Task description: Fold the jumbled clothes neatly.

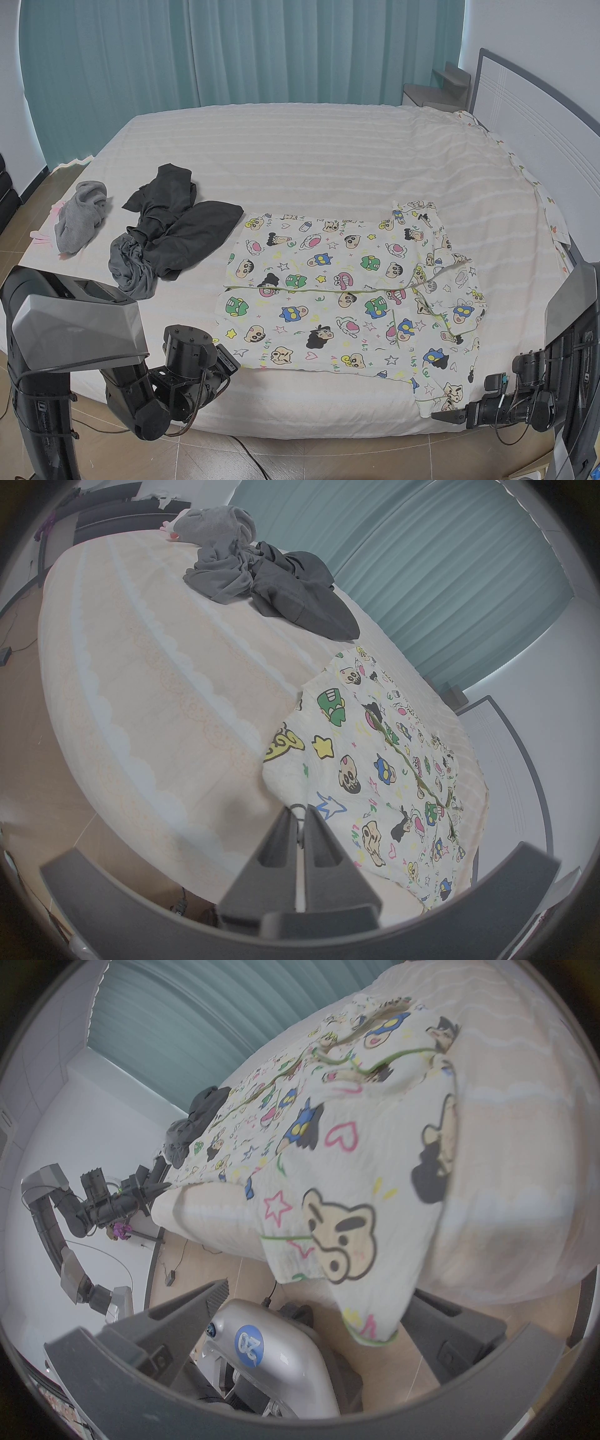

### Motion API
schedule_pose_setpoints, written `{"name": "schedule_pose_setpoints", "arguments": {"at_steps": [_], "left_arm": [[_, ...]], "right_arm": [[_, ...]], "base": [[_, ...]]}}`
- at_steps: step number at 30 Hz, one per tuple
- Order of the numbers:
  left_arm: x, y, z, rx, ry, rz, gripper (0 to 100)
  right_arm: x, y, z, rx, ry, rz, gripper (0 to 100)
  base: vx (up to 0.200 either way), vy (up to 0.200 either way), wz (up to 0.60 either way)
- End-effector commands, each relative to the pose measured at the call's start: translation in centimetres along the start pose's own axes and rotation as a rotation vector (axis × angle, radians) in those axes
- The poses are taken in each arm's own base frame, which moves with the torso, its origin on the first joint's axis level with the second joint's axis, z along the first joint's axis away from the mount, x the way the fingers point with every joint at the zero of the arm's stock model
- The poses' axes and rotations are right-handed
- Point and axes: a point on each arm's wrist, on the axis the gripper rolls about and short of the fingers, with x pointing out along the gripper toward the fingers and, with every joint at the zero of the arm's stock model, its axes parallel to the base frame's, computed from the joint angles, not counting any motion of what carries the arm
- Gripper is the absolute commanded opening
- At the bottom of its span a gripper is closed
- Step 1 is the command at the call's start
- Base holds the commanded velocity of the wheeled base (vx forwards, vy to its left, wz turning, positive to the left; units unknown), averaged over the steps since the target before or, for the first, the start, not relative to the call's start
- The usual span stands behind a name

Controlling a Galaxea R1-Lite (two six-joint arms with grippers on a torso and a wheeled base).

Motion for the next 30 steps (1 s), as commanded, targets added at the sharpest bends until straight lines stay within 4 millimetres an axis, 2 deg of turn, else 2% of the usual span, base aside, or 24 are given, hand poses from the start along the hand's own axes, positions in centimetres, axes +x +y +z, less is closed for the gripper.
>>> {"name": "schedule_pose_setpoints", "arguments": {"at_steps": [1, 5, 12, 19, 26, 27, 30], "left_arm": [[0.0, 0.0, 0.1, -0.002, -0.003, -0.001, 0], [0.0, -0.1, 0.0, -0.001, -0.002, -0.002, 0], [0.0, -0.1, 0.0, -0.001, -0.002, -0.002, 0], [0.0, 0.0, 0.1, 0.000, -0.003, 0.001, 0], [0.0, 0.0, 0.1, 0.000, -0.003, 0.001, 0], [0.0, 0.0, 0.1, 0.000, -0.002, 0.000, 0], [0.0, 0.0, 0.1, 0.000, -0.002, 0.000, 0]], "right_arm": [[1.0, 0.4, -0.7, -0.007, 0.050, 0.024, 100], [1.6, 0.2, -0.2, -0.035, 0.015, 0.026, 100], [1.4, -0.1, 0.2, -0.037, -0.008, 0.012, 100], [1.0, -1.4, 1.1, -0.025, -0.069, -0.018, 100], [1.1, -1.4, 1.1, -0.027, -0.069, -0.007, 100], [1.2, -1.4, 1.2, -0.032, -0.073, -0.005, 0], [1.3, -1.3, 1.2, -0.031, -0.071, -0.002, 0]], "base": [[0.000, 0.000, 0.00], [0.000, 0.000, 0.00], [0.000, 0.000, 0.00], [0.000, 0.000, 0.00], [0.000, 0.000, 0.00], [0.000, 0.000, 0.00], [0.000, 0.000, 0.00]]}}
